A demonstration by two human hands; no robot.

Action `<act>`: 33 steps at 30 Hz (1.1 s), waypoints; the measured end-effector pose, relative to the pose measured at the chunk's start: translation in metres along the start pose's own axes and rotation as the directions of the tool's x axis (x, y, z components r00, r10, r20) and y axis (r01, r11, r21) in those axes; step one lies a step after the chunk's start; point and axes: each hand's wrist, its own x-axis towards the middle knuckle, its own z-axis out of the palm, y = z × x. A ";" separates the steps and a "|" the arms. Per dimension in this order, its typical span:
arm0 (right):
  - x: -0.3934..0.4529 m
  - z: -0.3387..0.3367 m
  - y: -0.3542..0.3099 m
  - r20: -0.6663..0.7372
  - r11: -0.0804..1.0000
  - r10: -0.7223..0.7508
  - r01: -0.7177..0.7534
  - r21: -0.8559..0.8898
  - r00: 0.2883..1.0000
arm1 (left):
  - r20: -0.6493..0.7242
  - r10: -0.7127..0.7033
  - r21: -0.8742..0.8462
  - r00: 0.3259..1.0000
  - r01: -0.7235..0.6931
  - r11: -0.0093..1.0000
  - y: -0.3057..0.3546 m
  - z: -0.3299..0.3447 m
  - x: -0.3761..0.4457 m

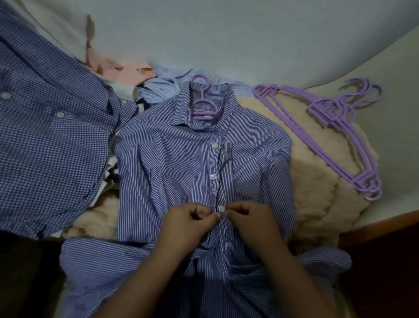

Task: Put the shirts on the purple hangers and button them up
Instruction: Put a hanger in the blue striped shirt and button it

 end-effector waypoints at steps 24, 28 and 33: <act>-0.005 0.009 -0.015 0.039 0.989 0.066 -0.071 0.132 0.997 | 0.101 -0.082 -0.220 0.992 0.102 0.970 0.003 -0.005 0.004; -0.006 0.010 -0.014 0.062 0.994 0.014 -0.021 0.108 0.998 | 0.109 -0.077 -0.259 0.991 0.104 0.960 0.001 -0.005 0.006; -0.006 0.013 -0.011 0.054 0.995 -0.012 0.006 0.099 0.998 | 0.104 -0.078 -0.266 0.992 0.103 0.958 -0.001 -0.006 0.008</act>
